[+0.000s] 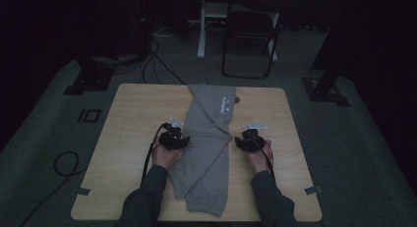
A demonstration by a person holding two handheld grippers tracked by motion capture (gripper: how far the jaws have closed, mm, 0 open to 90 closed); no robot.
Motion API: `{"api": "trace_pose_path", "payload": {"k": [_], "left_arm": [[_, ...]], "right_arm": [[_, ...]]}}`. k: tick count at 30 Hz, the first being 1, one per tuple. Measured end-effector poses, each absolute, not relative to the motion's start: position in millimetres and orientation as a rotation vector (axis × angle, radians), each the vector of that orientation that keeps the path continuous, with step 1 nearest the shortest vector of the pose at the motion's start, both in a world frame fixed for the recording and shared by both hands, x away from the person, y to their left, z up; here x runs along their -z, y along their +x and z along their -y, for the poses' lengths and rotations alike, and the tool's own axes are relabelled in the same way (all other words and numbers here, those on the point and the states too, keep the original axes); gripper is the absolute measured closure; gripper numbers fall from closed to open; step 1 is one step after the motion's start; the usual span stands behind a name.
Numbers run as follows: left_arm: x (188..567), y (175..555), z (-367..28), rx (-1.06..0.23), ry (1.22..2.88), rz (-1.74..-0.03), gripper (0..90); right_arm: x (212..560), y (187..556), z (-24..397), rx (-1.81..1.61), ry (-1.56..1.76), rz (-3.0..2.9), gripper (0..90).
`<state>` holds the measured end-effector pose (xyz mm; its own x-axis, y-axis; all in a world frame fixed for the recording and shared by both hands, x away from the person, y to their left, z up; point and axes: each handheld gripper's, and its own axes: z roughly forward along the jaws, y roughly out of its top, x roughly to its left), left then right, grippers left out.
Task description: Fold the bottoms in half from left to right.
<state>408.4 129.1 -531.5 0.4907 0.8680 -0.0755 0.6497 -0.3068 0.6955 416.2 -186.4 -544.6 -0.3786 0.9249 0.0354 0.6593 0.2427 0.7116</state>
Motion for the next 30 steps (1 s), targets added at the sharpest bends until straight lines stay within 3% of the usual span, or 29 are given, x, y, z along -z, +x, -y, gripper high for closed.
{"api": "trace_pose_path", "payload": {"k": [7,19,20,22,23,30], "left_arm": [[526,365,-158,-0.343,1.986,-1.241,54.7],[547,321,-158,-0.246,2.018,-1.239,53.5],[548,317,-156,-0.252,2.027,-1.225,56.2],[547,315,-152,-0.242,2.057,-1.218,78.6],[546,313,-151,-0.234,2.055,-1.210,85.1],[523,291,-123,-0.234,2.044,-1.032,88.4]], "right_arm": [[541,387,191,-0.966,1.351,-2.167,56.5],[535,353,180,-1.000,1.220,-2.208,55.0],[534,352,181,-1.002,1.213,-2.208,55.0],[534,350,180,-1.009,1.217,-2.207,54.9],[534,349,180,-1.011,1.213,-2.205,54.8],[529,343,182,-1.039,1.215,-2.190,54.8]]}}
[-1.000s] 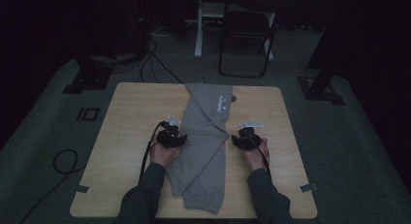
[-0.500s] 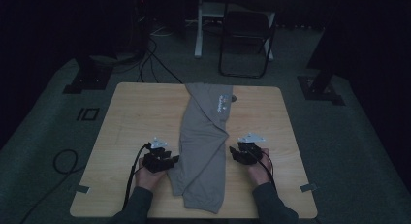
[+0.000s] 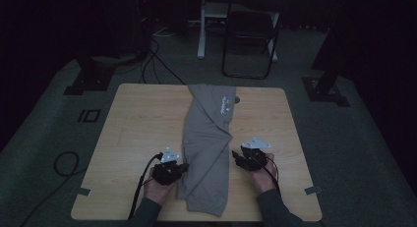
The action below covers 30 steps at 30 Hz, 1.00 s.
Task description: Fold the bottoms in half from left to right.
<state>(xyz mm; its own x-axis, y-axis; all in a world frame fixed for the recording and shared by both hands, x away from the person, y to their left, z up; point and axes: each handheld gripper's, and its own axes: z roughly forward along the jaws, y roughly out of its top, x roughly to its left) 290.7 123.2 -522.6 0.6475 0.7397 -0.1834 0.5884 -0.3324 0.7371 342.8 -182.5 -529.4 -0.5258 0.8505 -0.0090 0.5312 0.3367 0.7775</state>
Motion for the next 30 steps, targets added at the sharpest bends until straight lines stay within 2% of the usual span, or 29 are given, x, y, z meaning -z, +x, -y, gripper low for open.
{"api": "trace_pose_path", "payload": {"k": [6,12,14,15,16,19,26,28,30], "left_arm": [[525,273,-82,-0.128,2.115,-0.888,88.4],[523,256,-57,-0.031,2.150,-0.730,88.4],[522,252,-49,0.018,2.170,-0.653,84.0],[522,252,-48,0.021,2.167,-0.643,76.2],[522,252,-48,0.021,2.167,-0.643,69.6],[521,257,-58,0.014,2.106,-0.661,62.4],[523,270,-86,-0.056,2.039,-0.777,60.4],[534,282,-101,-0.068,2.022,-0.893,60.5],[541,286,-104,-0.051,2.022,-0.907,60.5]], "right_arm": [[527,334,173,-1.055,1.165,-2.223,54.7],[525,327,162,-1.073,1.104,-2.253,54.1],[523,325,160,-1.101,1.107,-2.253,53.8],[522,324,160,-1.112,1.108,-2.257,53.7],[522,324,160,-1.112,1.108,-2.257,53.7],[527,318,157,-1.082,1.086,-2.309,53.2],[540,306,152,-1.001,1.043,-2.402,53.3],[547,302,148,-0.949,1.016,-2.434,54.3],[547,305,147,-0.957,1.031,-2.439,54.1]]}}
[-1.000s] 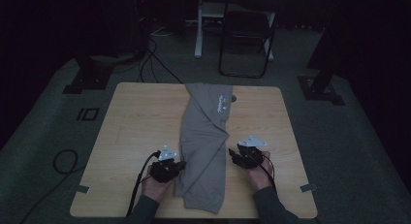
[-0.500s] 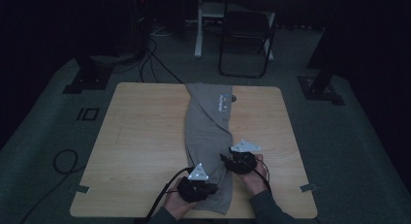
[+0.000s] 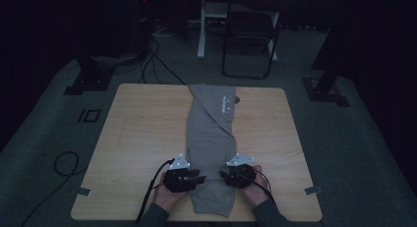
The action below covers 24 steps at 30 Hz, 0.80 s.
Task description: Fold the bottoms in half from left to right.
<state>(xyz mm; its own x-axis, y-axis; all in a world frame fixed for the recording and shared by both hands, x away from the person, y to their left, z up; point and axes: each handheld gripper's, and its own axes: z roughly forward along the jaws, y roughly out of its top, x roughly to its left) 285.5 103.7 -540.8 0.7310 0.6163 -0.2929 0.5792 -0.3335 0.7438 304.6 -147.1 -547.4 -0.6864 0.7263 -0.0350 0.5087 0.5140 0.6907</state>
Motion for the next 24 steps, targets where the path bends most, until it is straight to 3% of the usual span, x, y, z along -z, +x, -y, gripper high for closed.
{"api": "trace_pose_path", "payload": {"k": [14,18,24], "left_arm": [[550,317,-73,-0.183,2.137,-0.910,62.4],[547,339,-69,-0.181,2.117,-0.950,60.2],[520,321,-94,-0.151,1.996,-0.889,54.1]], "right_arm": [[551,345,147,-0.986,1.090,-2.365,54.6],[551,365,147,-0.973,1.140,-2.324,54.5],[546,366,144,-0.892,1.134,-2.337,55.7]]}}
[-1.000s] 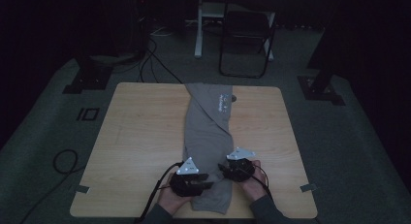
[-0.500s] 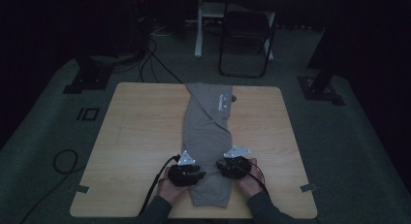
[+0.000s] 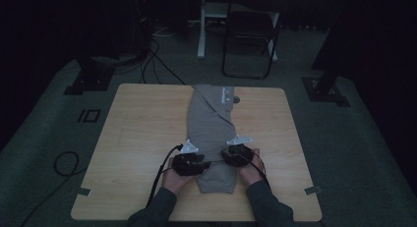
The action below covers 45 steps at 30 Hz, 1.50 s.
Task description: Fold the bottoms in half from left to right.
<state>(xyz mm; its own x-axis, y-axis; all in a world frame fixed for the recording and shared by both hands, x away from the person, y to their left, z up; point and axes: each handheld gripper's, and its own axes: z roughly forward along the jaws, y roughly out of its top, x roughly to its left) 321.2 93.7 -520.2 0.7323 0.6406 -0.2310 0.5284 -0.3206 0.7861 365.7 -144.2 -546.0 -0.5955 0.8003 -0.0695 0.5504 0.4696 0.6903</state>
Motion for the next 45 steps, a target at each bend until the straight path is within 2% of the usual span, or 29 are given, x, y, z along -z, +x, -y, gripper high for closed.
{"api": "trace_pose_path", "payload": {"k": [5,7,10,16,22,23,25,27,29,36,43,44,45], "left_arm": [[514,310,-127,-0.152,1.936,-0.932,54.1],[520,308,-136,-0.160,1.951,-0.971,53.9],[533,306,-145,-0.104,1.938,-1.024,53.6],[544,305,-137,-0.066,1.970,-1.027,52.0],[549,303,-131,-0.068,1.998,-1.025,51.1],[549,303,-130,-0.071,2.002,-1.025,51.0],[549,301,-129,-0.076,2.005,-1.020,50.7],[549,300,-127,-0.084,2.010,-1.017,50.3],[549,299,-126,-0.090,2.013,-1.011,50.1],[546,294,-120,-0.110,2.016,-0.977,47.9],[547,292,-113,-0.103,2.031,-0.960,47.4],[548,292,-111,-0.104,2.043,-0.961,47.4],[549,292,-109,-0.108,2.051,-0.958,48.6]], "right_arm": [[536,349,140,-0.974,1.070,-2.341,56.0],[530,343,135,-1.029,1.026,-2.362,55.9],[523,340,123,-1.093,0.969,-2.398,55.8],[526,358,96,-1.079,0.955,-2.430,55.3],[532,377,79,-1.057,0.922,-2.523,49.7],[533,378,78,-1.036,0.910,-2.541,51.5],[535,376,79,-1.017,0.908,-2.565,69.9],[533,367,84,-1.015,0.913,-2.542,83.2],[530,358,92,-1.027,0.922,-2.516,87.9],[522,316,138,-1.170,0.964,-2.431,85.2],[533,288,167,-1.225,0.982,-2.464,81.4],[535,285,169,-1.219,0.982,-2.481,80.6],[539,281,173,-1.197,0.977,-2.520,76.1]]}}
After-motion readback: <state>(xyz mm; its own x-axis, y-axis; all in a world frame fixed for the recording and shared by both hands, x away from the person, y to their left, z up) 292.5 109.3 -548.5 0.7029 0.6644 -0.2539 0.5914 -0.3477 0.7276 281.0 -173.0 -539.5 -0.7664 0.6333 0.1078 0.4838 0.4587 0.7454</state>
